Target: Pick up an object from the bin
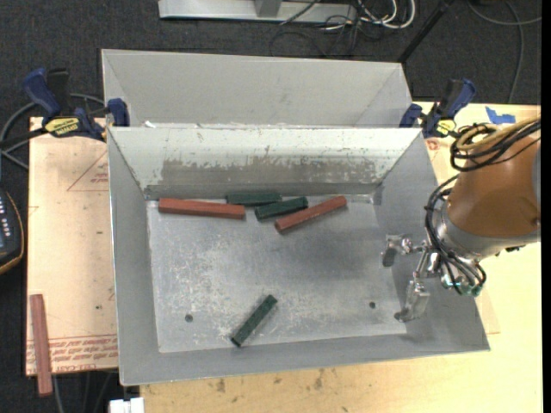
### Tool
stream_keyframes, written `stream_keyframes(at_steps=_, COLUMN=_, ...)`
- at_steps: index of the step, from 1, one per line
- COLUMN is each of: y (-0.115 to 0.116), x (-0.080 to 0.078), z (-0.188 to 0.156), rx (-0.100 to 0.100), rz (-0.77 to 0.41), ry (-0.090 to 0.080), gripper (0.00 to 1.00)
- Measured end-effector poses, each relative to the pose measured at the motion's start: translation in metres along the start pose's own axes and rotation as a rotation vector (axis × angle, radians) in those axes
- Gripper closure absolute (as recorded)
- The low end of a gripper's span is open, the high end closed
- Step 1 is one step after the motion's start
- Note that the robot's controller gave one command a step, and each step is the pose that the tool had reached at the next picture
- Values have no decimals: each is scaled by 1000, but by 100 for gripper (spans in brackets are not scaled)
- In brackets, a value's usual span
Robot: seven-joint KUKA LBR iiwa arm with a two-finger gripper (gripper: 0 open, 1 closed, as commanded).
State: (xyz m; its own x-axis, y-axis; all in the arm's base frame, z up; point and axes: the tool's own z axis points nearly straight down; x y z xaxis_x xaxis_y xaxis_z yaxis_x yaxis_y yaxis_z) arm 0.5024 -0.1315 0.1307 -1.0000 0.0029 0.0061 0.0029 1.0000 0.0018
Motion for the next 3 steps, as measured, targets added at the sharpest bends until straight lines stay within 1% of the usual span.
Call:
stream_keyframes(at_steps=1, y=86, x=-110, z=31, rx=-2, rz=-44, ry=-13, gripper=0)
stream_keyframes(at_steps=2, y=140, x=-150, z=59, rx=-1, rz=81, ry=-14, gripper=0)
stream_keyframes(at_steps=3, y=138, x=-151, z=56, rx=1, rz=83, ry=-17, gripper=100)
